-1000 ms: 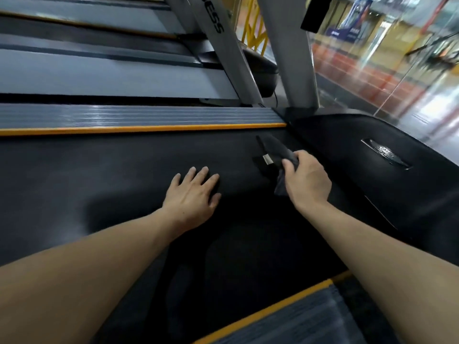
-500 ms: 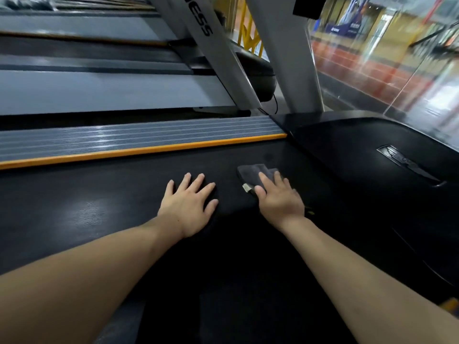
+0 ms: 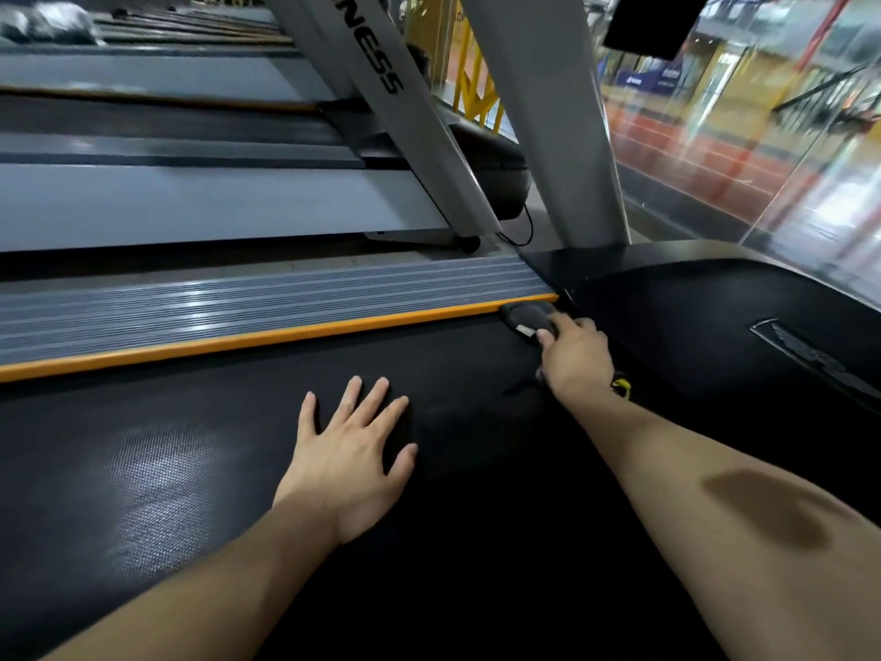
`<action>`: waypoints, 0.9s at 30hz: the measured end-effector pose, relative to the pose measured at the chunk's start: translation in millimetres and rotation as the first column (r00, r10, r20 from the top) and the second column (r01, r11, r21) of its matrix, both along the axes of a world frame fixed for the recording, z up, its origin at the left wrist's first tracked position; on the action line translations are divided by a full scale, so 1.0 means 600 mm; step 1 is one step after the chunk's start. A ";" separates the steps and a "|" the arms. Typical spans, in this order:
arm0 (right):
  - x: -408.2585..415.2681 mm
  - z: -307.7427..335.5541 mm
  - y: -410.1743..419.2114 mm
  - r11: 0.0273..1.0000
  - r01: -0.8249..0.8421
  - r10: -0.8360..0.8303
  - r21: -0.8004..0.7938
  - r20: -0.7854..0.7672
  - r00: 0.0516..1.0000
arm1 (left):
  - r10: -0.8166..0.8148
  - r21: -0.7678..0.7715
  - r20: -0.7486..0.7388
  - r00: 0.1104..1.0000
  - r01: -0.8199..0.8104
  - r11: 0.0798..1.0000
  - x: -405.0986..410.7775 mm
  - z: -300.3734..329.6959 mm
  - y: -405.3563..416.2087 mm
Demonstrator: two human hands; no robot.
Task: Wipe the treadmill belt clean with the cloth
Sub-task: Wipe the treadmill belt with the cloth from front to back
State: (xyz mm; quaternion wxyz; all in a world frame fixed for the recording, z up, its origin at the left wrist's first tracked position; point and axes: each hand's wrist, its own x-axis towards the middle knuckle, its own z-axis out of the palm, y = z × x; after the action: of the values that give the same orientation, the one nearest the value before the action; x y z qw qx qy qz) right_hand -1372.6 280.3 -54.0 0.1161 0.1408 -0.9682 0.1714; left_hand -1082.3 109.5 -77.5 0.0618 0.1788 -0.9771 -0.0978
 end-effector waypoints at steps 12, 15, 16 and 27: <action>0.109 -0.016 -0.083 0.794 -0.606 0.598 -0.046 -0.114 0.793 | 0.039 -0.006 -0.003 0.999 -0.039 0.999 -0.005 0.004 0.002; 0.028 -0.003 -0.044 0.864 -0.495 0.504 0.094 -0.175 0.846 | 0.042 -0.020 -0.009 0.999 -0.042 0.999 -0.004 0.003 0.004; -0.005 0.001 -0.022 0.912 -0.395 0.410 0.115 -0.172 0.896 | 0.039 -0.019 -0.009 0.999 -0.040 0.999 -0.002 0.003 0.004; 0.096 0.017 -0.101 0.931 -0.365 0.360 -0.003 -0.162 0.919 | 0.049 -0.004 -0.023 0.999 -0.049 0.999 0.000 0.002 0.004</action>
State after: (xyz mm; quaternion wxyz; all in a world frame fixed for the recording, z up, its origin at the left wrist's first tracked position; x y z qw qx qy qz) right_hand -1315.2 219.7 -43.9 0.1611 0.3289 -0.9100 0.1944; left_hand -1082.4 111.7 -76.6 0.0755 0.2013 -0.9719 -0.0960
